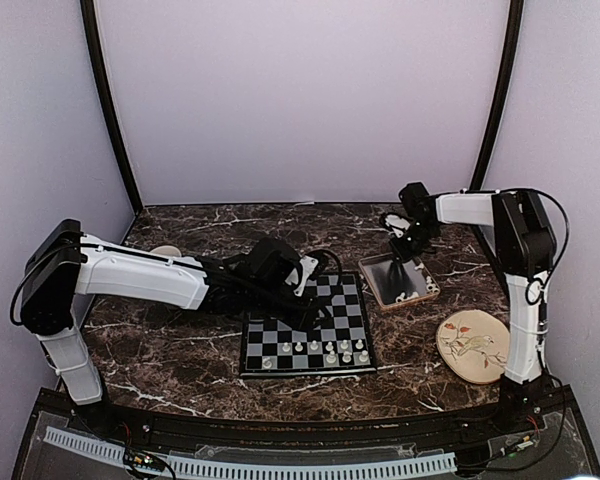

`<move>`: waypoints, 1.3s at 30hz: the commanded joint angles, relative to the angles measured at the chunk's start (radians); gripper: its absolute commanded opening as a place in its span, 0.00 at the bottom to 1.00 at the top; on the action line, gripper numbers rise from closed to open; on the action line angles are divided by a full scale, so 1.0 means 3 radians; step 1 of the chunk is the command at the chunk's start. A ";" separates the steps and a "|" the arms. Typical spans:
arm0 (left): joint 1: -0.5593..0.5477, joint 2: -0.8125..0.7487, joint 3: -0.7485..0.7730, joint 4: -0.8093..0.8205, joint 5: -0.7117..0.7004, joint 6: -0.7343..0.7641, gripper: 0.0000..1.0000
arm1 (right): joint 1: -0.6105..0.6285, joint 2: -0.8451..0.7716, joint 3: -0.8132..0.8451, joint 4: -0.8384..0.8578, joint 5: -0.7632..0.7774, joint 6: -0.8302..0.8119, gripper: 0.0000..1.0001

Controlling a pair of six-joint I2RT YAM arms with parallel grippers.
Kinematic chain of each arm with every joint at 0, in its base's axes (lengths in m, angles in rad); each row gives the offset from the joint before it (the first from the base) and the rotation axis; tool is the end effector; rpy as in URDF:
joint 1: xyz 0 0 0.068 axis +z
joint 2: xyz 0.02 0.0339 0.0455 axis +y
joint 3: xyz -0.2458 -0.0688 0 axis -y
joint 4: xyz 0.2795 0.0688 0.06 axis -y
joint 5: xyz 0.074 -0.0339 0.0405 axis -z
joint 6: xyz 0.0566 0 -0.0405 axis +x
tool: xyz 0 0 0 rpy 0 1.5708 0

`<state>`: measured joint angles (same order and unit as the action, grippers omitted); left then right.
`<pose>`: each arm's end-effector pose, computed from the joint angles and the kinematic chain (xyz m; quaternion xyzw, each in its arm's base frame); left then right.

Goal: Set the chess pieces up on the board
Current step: Pick up the pawn from the storage box, then pass from the right arm to the left

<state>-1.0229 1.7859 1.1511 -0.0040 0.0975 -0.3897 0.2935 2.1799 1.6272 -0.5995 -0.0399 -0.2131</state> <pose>0.2233 -0.3765 0.1585 0.2986 0.8411 -0.3244 0.3132 0.4618 0.1419 0.1001 -0.2491 0.9457 0.0278 0.2068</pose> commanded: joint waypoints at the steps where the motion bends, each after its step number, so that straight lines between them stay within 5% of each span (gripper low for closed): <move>1: 0.0038 -0.0127 0.0006 0.0013 -0.0017 -0.0011 0.42 | -0.0018 -0.0426 -0.0404 0.0038 -0.0302 -0.0196 0.11; 13: 0.0525 -0.0159 -0.0181 0.0843 0.0719 -0.0894 0.41 | 0.0357 -0.1795 -0.1283 0.0161 -0.1620 -0.0646 0.14; 25: 0.0621 0.0288 -0.0120 0.2051 0.1328 -0.1988 0.40 | 0.1055 -0.1820 -0.1193 0.0169 -0.1753 -0.0779 0.16; 39: 0.0619 0.0628 -0.0007 0.2646 0.1582 -0.2378 0.36 | 0.1163 -0.1811 -0.1170 0.0157 -0.1713 -0.0782 0.17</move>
<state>-0.8375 1.9659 1.1130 0.6804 0.5278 -1.0592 0.6266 1.6253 1.2476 -0.5709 -0.5346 -0.4377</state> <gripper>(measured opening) 0.366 0.165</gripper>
